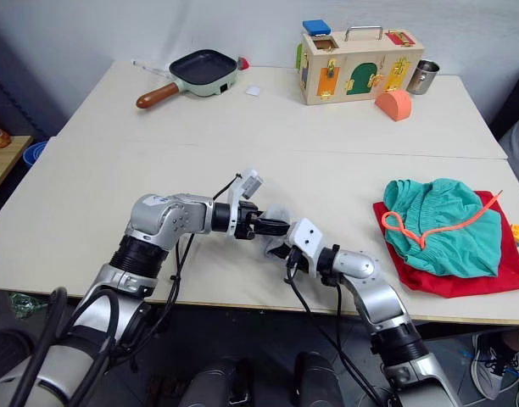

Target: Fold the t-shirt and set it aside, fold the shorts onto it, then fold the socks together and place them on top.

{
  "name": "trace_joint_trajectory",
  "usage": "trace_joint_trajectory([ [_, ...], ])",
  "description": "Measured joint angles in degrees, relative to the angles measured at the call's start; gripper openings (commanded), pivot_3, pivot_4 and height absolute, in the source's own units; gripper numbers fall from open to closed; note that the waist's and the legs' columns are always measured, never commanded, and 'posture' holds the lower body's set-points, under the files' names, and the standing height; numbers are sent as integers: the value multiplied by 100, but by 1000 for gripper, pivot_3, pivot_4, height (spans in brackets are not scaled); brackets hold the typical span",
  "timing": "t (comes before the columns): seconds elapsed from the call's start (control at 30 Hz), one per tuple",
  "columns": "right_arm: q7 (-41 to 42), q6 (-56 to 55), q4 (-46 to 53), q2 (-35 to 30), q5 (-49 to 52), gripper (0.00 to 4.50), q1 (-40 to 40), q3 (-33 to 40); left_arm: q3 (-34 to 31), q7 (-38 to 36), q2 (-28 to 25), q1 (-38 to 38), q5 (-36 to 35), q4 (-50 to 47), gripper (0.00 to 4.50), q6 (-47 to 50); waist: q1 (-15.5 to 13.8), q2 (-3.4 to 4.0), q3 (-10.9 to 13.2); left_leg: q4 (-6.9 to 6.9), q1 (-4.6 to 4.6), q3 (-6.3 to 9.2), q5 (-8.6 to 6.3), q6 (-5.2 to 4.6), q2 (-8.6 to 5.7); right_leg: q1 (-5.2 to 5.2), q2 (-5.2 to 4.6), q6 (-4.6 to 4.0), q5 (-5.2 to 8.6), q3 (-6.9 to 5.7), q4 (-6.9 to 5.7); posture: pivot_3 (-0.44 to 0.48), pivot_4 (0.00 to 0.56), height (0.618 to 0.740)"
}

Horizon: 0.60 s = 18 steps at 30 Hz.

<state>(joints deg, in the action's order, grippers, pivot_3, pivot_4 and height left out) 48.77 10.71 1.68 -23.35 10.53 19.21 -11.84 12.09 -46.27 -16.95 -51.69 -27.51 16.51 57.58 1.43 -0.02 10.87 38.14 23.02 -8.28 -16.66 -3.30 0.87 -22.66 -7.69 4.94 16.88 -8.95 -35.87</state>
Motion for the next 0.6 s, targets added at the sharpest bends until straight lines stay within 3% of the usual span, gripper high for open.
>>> trace_joint_trajectory([
  [0.07,90,99,237,-186,110,0,-42,128,91,-209,-108,37,97,-69,4230,-256,-6,0,0,1,0,1,0,0,0,0,-1,0,0,-1,0,0,150,740],
  [0.4,287,609,1074,-1074,859,0,-1129,1278,257,-908,-299,279,556,-245,4230,-1786,-174,0,0,3,7,4,-2,-5,-1,1,-12,-1,0,-5,10,0,150,740],
  [0.6,159,681,1225,-1133,929,0,-1631,1489,453,-1147,-99,310,793,-244,4230,-2319,-168,-1,1,4,6,3,-2,-7,1,1,-10,-1,0,-6,6,0,150,740],
])
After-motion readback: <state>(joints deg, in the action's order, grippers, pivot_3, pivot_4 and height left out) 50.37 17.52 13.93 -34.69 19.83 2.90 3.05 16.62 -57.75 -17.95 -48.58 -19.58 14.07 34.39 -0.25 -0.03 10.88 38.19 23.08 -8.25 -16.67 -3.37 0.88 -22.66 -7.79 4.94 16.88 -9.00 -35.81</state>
